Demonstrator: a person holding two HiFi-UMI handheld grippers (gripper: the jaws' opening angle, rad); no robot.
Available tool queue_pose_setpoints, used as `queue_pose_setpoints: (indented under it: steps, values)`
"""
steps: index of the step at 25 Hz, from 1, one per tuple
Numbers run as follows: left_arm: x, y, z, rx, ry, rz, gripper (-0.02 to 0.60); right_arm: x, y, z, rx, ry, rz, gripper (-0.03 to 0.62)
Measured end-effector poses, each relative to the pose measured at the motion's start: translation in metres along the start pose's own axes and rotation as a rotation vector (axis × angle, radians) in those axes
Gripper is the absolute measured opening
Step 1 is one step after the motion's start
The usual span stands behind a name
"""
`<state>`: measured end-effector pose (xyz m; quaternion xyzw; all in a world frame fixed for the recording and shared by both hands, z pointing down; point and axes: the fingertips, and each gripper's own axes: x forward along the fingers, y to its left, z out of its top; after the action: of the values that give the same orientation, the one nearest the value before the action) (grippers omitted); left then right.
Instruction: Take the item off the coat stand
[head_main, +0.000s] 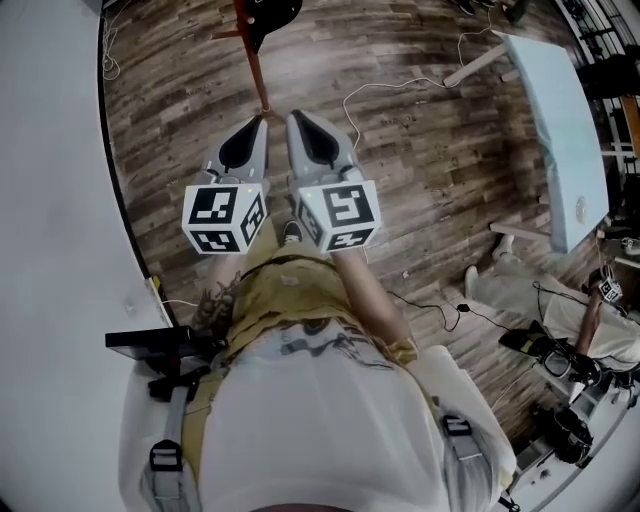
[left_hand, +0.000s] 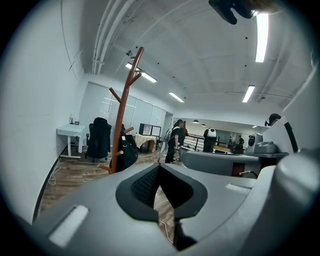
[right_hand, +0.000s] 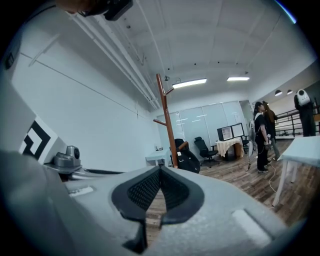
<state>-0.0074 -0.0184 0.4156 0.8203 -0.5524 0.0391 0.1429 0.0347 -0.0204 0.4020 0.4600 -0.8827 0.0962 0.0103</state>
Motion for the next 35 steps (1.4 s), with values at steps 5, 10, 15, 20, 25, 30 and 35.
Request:
queue_pose_setpoints:
  steps: [5, 10, 15, 20, 25, 30, 35]
  values:
    - [0.046, 0.011, 0.019, 0.005, -0.022, -0.052, 0.0, 0.036, -0.023, 0.013, -0.028, -0.013, -0.018, -0.003]
    - [0.083, 0.035, 0.048, 0.014, -0.04, -0.063, 0.0, 0.081, -0.045, 0.037, -0.038, -0.034, -0.035, -0.003]
    - [0.113, 0.075, 0.064, 0.008, -0.041, -0.064, 0.0, 0.134, -0.05, 0.045, -0.042, -0.025, -0.04, -0.003]
    - [0.129, 0.101, 0.072, 0.003, -0.04, -0.074, 0.0, 0.17, -0.046, 0.045, -0.047, -0.007, -0.04, -0.003]
    - [0.14, 0.122, 0.083, 0.005, -0.048, -0.079, 0.0, 0.194, -0.049, 0.05, -0.05, -0.007, -0.054, -0.003]
    - [0.148, 0.146, 0.086, 0.002, -0.047, -0.09, 0.0, 0.218, -0.049, 0.048, -0.049, -0.001, -0.08, -0.003]
    - [0.148, 0.148, 0.088, -0.001, -0.043, -0.108, 0.0, 0.221, -0.051, 0.046, -0.045, 0.009, -0.106, -0.003]
